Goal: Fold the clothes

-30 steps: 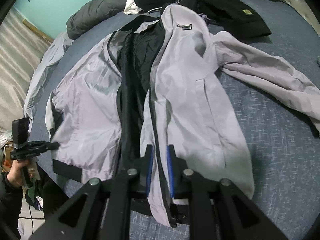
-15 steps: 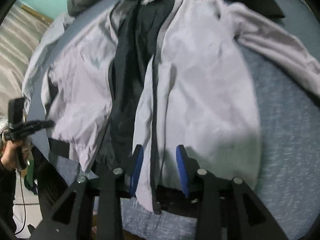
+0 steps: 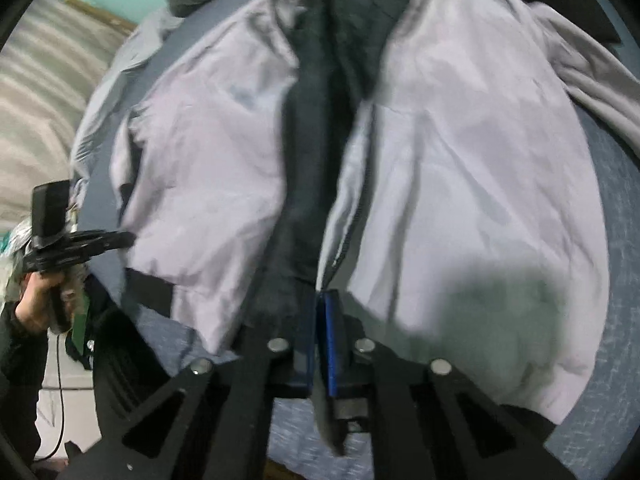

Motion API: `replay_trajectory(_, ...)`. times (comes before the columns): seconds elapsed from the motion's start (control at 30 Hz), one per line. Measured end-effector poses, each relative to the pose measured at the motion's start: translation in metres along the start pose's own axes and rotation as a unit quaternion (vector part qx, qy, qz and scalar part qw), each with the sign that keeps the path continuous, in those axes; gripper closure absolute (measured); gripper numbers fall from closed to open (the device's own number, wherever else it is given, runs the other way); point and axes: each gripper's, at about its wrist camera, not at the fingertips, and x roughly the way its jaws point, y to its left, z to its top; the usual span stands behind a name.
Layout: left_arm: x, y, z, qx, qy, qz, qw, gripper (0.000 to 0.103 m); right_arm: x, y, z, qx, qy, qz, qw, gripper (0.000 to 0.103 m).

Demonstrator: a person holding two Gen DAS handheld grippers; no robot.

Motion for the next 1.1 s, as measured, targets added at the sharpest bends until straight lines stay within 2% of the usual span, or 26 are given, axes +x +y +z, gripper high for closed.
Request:
replay_trajectory(0.17, 0.0, -0.004, 0.003, -0.003, -0.002, 0.002, 1.0, 0.1, 0.023, 0.027, 0.009, -0.016, 0.011, 0.018, 1.0, 0.099)
replay_trajectory(0.27, -0.01, -0.004, 0.004, -0.005, -0.01, -0.003, 0.9999, 0.099, 0.042, 0.03, 0.007, -0.012, 0.036, 0.025, 0.999, 0.099)
replay_trajectory(0.33, -0.018, -0.004, 0.005, -0.006, -0.016, -0.005, 0.9998, 0.099, 0.046, 0.031, 0.007, -0.01, 0.049, 0.039, 0.998, 0.095)
replay_trajectory(0.43, -0.023, -0.005, 0.007, -0.001, -0.017, -0.006, 0.9998, 0.099, 0.025, 0.024, 0.009, 0.003, 0.018, 0.057, 0.998, 0.093)
replay_trajectory(0.5, -0.023, -0.003, 0.009, -0.003, -0.018, -0.005, 0.9998, 0.099, 0.004, 0.013, 0.01, 0.016, -0.017, 0.062, 0.998, 0.078)
replay_trajectory(0.57, -0.026, 0.002, 0.011, -0.012, -0.025, -0.01, 0.9996, 0.099, -0.024, -0.009, 0.009, 0.042, -0.056, 0.06, 0.996, 0.074)
replay_trajectory(0.67, -0.032, 0.006, 0.014, -0.022, -0.038, -0.012, 0.9989, 0.098, -0.055, -0.04, 0.005, 0.073, -0.089, 0.026, 0.993, 0.074)
replay_trajectory(0.8, -0.042, 0.003, 0.02, -0.02, -0.055, -0.007, 0.9982, 0.097, -0.068, -0.075, -0.006, 0.107, -0.088, -0.034, 0.99, 0.072)
replay_trajectory(0.83, -0.044, -0.001, 0.022, -0.016, -0.058, -0.005, 0.9982, 0.094, -0.068, -0.083, -0.009, 0.115, -0.086, -0.045, 0.989, 0.07)
replay_trajectory(0.9, -0.036, -0.016, 0.027, -0.005, -0.053, -0.017, 0.9985, 0.087, -0.07, -0.099, -0.015, 0.131, -0.082, -0.067, 0.986, 0.052)
replay_trajectory(0.93, -0.032, -0.024, 0.03, 0.0, -0.049, -0.024, 0.9985, 0.085, -0.071, -0.106, -0.018, 0.139, -0.079, -0.077, 0.984, 0.049)
replay_trajectory(1.1, 0.016, -0.084, 0.048, 0.049, -0.018, -0.047, 0.9975, 0.085, -0.069, -0.119, -0.03, 0.161, -0.068, -0.07, 0.982, 0.049)
